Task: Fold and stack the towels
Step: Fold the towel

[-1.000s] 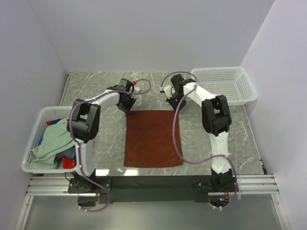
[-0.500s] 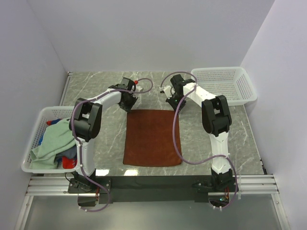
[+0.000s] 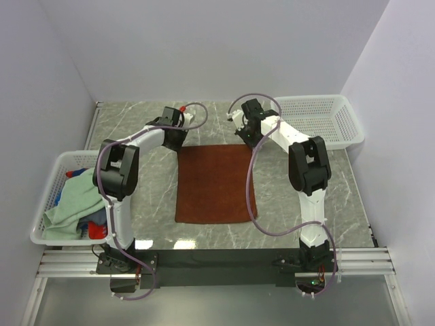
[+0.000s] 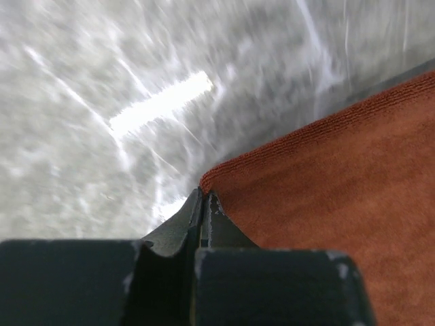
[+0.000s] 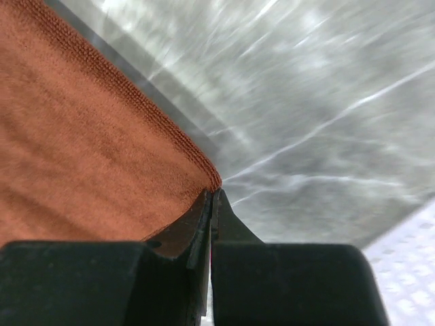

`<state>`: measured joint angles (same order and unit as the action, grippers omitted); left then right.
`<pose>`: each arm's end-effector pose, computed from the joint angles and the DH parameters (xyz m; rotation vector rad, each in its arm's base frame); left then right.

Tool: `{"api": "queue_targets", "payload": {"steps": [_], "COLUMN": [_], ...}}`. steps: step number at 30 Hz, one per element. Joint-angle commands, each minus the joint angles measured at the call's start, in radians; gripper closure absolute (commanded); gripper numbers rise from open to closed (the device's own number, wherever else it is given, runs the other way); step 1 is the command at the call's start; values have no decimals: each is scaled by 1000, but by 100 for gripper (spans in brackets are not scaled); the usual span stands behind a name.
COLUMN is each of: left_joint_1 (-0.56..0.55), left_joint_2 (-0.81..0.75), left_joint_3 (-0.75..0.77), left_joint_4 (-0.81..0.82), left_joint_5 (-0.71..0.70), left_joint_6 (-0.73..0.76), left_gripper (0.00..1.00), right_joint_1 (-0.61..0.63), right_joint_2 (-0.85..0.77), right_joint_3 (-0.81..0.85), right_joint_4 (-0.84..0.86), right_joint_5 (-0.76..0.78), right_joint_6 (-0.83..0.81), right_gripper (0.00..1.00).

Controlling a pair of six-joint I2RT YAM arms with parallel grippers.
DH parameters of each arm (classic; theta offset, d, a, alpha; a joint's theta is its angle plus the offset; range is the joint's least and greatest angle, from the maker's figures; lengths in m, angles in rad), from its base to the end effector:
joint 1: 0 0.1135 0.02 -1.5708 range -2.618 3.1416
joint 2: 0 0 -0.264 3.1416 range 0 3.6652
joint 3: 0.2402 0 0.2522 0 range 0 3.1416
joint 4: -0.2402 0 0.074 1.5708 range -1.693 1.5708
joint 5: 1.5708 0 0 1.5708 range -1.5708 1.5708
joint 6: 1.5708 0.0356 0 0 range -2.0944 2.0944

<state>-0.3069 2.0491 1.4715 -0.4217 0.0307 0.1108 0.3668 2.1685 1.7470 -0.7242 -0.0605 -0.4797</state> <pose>0.4179 -0.1336 0.1722 0.5449 2.5151 -0.1133 0.4303 0.1676 0.1865 -1.1306 2.4668 0.0489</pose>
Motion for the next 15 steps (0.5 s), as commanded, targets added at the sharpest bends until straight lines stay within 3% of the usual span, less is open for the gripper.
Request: {"api": "queue_targets", "payload": {"steps": [1,8,15], "left_joint_1": [20,40,40], "left_joint_2": [-70,-108,-243], "left_joint_3": [-7,-57,-210], "left_joint_4": [130,279,399], "left_joint_5": [-28,-26,-8], "left_joint_6": [-22,-56,-79], "left_gripper": [99,99,99], "right_joint_1": [-6,-8,-6], "right_joint_2": [-87,-98,-199], "right_joint_3": [37,34,-110], "right_joint_4": [138,235,344], "right_joint_5": [80,157,177], "right_joint_6": [6,12,20], "right_gripper": [100,100,100]}}
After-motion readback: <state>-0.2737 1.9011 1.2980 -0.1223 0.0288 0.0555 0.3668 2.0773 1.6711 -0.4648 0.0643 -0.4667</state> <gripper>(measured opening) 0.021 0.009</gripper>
